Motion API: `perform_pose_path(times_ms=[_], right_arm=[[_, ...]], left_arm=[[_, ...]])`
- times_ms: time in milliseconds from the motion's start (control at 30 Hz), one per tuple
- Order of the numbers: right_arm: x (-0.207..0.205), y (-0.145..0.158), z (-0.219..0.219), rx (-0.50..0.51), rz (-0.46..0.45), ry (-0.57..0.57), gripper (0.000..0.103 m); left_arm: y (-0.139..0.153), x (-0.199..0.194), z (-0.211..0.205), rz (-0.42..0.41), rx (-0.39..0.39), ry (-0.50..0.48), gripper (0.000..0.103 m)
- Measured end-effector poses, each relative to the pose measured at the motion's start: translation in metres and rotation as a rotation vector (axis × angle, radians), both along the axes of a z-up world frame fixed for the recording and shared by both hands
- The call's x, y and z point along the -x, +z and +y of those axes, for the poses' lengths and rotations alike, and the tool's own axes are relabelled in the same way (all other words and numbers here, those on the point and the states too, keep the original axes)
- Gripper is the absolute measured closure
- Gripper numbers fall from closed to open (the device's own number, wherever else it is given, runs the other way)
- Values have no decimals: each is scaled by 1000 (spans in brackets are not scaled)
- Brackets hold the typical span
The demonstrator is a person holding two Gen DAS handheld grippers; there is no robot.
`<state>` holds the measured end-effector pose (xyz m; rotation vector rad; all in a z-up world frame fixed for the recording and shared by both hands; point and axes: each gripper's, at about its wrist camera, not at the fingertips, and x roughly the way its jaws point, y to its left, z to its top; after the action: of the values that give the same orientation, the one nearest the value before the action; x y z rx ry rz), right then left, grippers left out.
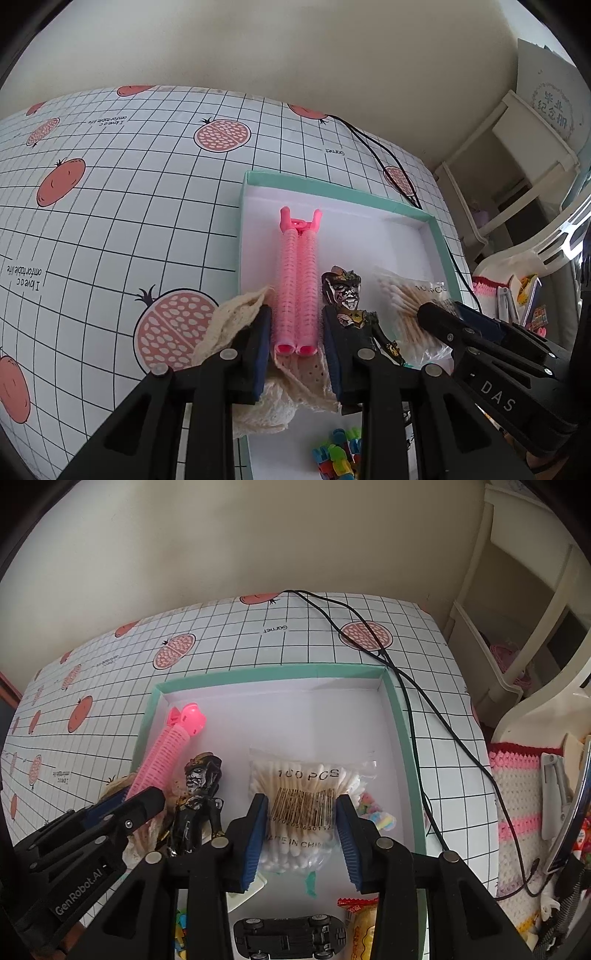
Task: Organize objects
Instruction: 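Open both grippers to drop the roller and swab packet into the box, then withdraw both open grippers up and back from the teal box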
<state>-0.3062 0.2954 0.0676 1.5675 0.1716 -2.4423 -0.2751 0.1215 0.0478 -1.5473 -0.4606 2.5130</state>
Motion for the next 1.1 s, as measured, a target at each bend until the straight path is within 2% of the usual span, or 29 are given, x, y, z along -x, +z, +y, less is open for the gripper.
perform_pose_path(times_ms=[100,233,400,533,633,833,900,1100], right_arm=[[-1,2,-1,6,-3,4,48],[-2,7,-1,10,-1,10,43],[-4,21,0,25,15,9,42],[-7,39,3,49,41,4,42],[-9,52,3,57,66,8,42],[-13,66,3,63,99,12,36],[-13,66,2,58,97,16,33],[-12,56,-1,41,82,17,25]], left_arm=[[4,0,4,3,17,-8,72],[15,-1,5,18,3,-12,66],[40,-4,9,66,-4,-18,64],[64,-9,9,105,20,-7,64],[77,-11,4,119,37,12,56],[83,-12,-3,105,75,38,51],[80,-11,-6,93,99,56,47],[64,-8,-20,29,168,117,46]])
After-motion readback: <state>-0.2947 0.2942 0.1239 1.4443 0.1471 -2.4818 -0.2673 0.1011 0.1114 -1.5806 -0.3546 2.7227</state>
